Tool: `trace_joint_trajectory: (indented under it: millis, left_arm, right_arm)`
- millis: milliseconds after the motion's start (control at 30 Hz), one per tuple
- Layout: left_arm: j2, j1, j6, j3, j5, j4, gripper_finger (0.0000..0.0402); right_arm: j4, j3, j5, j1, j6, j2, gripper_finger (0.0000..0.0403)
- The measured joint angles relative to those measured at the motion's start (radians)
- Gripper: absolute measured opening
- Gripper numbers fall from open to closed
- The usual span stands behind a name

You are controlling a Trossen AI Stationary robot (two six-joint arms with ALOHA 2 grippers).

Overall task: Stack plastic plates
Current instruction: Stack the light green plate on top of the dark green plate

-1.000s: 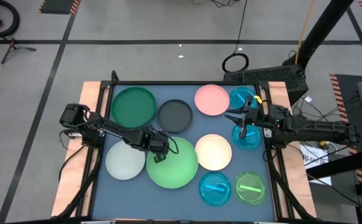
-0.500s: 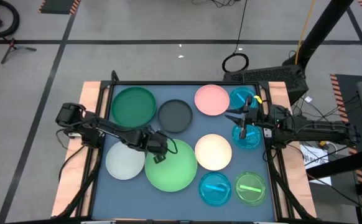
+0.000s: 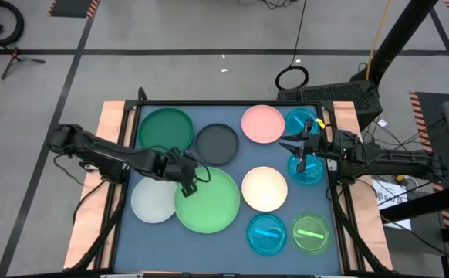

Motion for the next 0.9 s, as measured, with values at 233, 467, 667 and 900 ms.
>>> trace_joint_trajectory:
  millis: [233,467,667,900]
  left_arm:
    - [-0.195,0.066,-0.054,0.097,-0.216,-0.158,0.0011]
    - [-0.266,0.270,-0.241,0.233,-0.389,-0.536,0.0011]
    - [-0.257,0.498,-0.280,0.220,-0.373,-0.728,0.0011]
    - [-0.232,0.659,-0.178,0.217,-0.365,-0.715,0.0011]
  right_arm:
    - [-0.015,0.000,0.091,0.000,-0.007,0.000,0.0086]
    - [-0.036,0.000,0.151,0.000,-0.006,0.000,0.0086]
    - [-0.037,0.000,0.150,0.000,-0.005,0.000,0.0086]
    - [-0.037,0.000,0.150,0.000,-0.004,0.000,0.0086]
